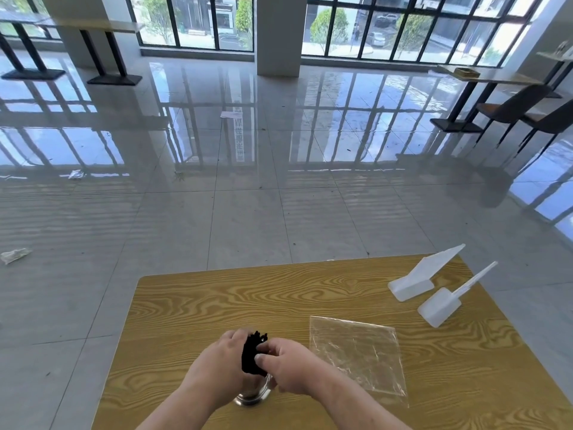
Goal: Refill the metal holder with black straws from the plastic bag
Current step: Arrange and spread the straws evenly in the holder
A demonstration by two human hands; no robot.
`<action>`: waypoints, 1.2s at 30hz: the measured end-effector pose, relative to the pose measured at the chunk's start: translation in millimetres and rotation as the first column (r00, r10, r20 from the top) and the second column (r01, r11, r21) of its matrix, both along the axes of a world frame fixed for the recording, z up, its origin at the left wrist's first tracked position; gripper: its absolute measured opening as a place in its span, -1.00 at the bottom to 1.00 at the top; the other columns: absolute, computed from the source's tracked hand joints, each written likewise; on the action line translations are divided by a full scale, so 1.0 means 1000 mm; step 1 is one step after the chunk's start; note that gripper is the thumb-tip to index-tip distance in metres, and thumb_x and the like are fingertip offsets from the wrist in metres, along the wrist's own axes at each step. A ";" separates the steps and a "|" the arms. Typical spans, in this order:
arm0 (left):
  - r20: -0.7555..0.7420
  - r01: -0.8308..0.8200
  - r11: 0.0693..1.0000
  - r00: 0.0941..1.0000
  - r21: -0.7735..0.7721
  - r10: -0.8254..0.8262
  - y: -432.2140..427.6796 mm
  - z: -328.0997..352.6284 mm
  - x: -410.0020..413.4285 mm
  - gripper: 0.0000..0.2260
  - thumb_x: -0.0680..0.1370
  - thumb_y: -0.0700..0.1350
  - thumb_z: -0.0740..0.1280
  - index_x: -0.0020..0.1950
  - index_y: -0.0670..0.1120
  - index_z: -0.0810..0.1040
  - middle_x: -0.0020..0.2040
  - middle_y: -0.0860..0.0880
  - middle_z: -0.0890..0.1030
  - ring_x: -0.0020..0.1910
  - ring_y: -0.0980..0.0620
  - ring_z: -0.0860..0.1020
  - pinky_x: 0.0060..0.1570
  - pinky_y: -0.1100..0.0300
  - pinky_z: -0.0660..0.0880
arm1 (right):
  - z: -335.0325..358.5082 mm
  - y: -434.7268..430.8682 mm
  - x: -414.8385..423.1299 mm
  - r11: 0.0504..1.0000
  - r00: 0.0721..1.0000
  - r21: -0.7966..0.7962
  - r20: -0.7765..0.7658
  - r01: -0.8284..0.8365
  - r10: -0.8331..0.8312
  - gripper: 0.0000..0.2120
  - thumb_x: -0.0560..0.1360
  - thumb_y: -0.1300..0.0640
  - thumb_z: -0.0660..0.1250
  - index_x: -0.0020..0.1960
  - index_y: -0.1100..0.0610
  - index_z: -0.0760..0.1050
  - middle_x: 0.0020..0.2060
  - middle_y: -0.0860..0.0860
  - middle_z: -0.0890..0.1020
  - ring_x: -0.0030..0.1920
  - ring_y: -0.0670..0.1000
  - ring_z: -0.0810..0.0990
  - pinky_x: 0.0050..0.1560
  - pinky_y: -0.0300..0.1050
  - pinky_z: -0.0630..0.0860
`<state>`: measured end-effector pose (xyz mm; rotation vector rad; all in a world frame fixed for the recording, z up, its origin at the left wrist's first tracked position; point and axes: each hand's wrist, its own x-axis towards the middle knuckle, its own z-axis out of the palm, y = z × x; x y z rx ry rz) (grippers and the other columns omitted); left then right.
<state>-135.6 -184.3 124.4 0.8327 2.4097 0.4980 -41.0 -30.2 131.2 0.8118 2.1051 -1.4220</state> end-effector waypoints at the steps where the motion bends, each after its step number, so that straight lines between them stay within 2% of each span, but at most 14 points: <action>1: -0.018 0.014 1.000 1.000 -0.004 -0.015 0.001 0.001 0.000 -0.29 0.32 0.30 0.47 0.45 0.24 0.39 0.29 0.21 0.53 0.19 0.13 0.56 0.13 0.22 0.50 | 0.000 0.000 0.000 1.000 1.000 -0.005 -0.007 0.001 -0.001 -0.67 0.59 -0.12 0.32 0.33 -0.12 0.59 0.07 -0.05 0.73 0.00 0.02 0.73 0.12 0.03 0.66; 3: -0.061 0.043 0.999 0.997 -0.017 -0.044 0.003 0.002 0.002 -0.50 0.40 0.27 0.44 0.31 0.25 0.47 0.14 0.21 0.58 0.10 0.15 0.57 0.10 0.23 0.52 | 0.001 0.002 0.000 1.000 1.000 -0.012 -0.017 0.007 -0.008 -0.70 0.59 -0.11 0.32 0.29 -0.11 0.61 0.01 -0.05 0.74 -0.10 -0.04 0.68 0.03 -0.01 0.65; 6: -0.108 0.051 0.999 0.993 0.002 -0.051 0.004 0.003 0.003 -0.73 0.49 0.22 0.35 0.15 0.21 0.51 -0.01 0.19 0.59 -0.03 0.14 0.57 -0.01 0.25 0.52 | 0.003 0.006 0.002 1.000 1.000 -0.014 -0.025 0.016 -0.017 -0.70 0.60 -0.09 0.33 0.29 -0.07 0.63 0.09 0.01 0.77 -0.08 -0.04 0.69 0.01 -0.04 0.65; 10: -0.140 0.056 0.998 0.989 0.004 -0.055 0.004 0.003 0.002 -0.83 0.53 0.13 0.28 0.06 0.13 0.53 -0.04 0.16 0.60 -0.07 0.12 0.56 -0.03 0.20 0.53 | 0.008 0.008 0.006 1.000 0.999 -0.010 -0.037 0.012 -0.013 -0.70 0.62 -0.06 0.35 0.32 -0.05 0.62 0.15 0.02 0.76 -0.03 -0.02 0.70 0.08 -0.04 0.65; 13: -0.149 0.059 0.998 0.987 -0.010 -0.060 0.002 0.004 -0.001 -0.90 0.53 0.11 0.31 0.00 0.14 0.51 -0.05 0.16 0.60 -0.06 0.12 0.57 -0.04 0.20 0.52 | 0.010 0.007 0.008 1.000 0.999 0.002 -0.038 0.012 -0.012 -0.69 0.64 -0.06 0.35 0.35 -0.05 0.61 0.19 -0.02 0.73 0.12 0.03 0.74 0.15 -0.05 0.64; 17: -0.174 0.059 0.998 0.983 -0.031 -0.063 0.000 0.007 -0.003 -0.90 0.54 0.10 0.34 -0.04 0.11 0.55 -0.09 0.17 0.61 -0.07 0.13 0.58 -0.02 0.16 0.55 | 0.014 0.008 0.009 1.000 0.999 0.011 -0.040 0.019 -0.019 -0.68 0.64 -0.07 0.35 0.36 -0.04 0.61 0.20 -0.02 0.72 0.18 0.09 0.74 0.11 -0.06 0.65; 20: -0.184 0.057 0.998 0.981 -0.040 -0.063 0.000 0.014 -0.004 -0.94 0.54 0.07 0.34 -0.09 0.12 0.54 -0.11 0.18 0.62 -0.09 0.14 0.58 -0.04 0.16 0.56 | 0.014 0.010 0.009 1.000 0.999 0.003 -0.042 0.030 -0.030 -0.72 0.62 -0.08 0.35 0.30 -0.05 0.62 0.17 -0.03 0.74 0.12 0.08 0.77 0.00 -0.08 0.65; 25: -0.191 0.042 0.998 0.980 -0.038 -0.048 -0.002 0.028 -0.010 -0.93 0.53 0.04 0.35 -0.15 0.13 0.52 -0.14 0.16 0.63 -0.11 0.15 0.58 -0.11 0.21 0.53 | 0.012 0.011 0.008 0.998 0.997 0.000 -0.059 0.056 -0.056 -0.82 0.61 -0.07 0.36 0.17 -0.08 0.62 0.10 -0.05 0.75 -0.02 -0.01 0.76 -0.21 -0.25 0.56; 29: -0.219 0.039 0.999 0.975 -0.031 -0.045 -0.002 0.038 -0.013 -0.89 0.53 0.05 0.36 -0.18 0.13 0.49 -0.18 0.16 0.62 -0.15 0.15 0.58 -0.17 0.25 0.49 | 0.011 0.009 0.008 0.998 0.995 -0.015 -0.077 0.064 -0.065 -0.93 0.62 -0.03 0.36 0.06 -0.10 0.61 0.06 -0.02 0.76 -0.11 -0.06 0.69 -0.18 -0.23 0.56; 36: -0.230 0.032 0.999 0.973 -0.005 -0.033 -0.005 0.056 -0.023 -0.92 0.53 0.04 0.42 -0.17 0.13 0.58 -0.22 0.19 0.63 -0.20 0.21 0.58 -0.27 0.36 0.39 | 0.013 0.009 0.008 0.998 0.995 -0.012 -0.085 0.061 -0.061 -0.89 0.65 -0.01 0.35 0.12 -0.03 0.62 0.08 0.02 0.76 -0.13 -0.07 0.69 -0.23 -0.27 0.54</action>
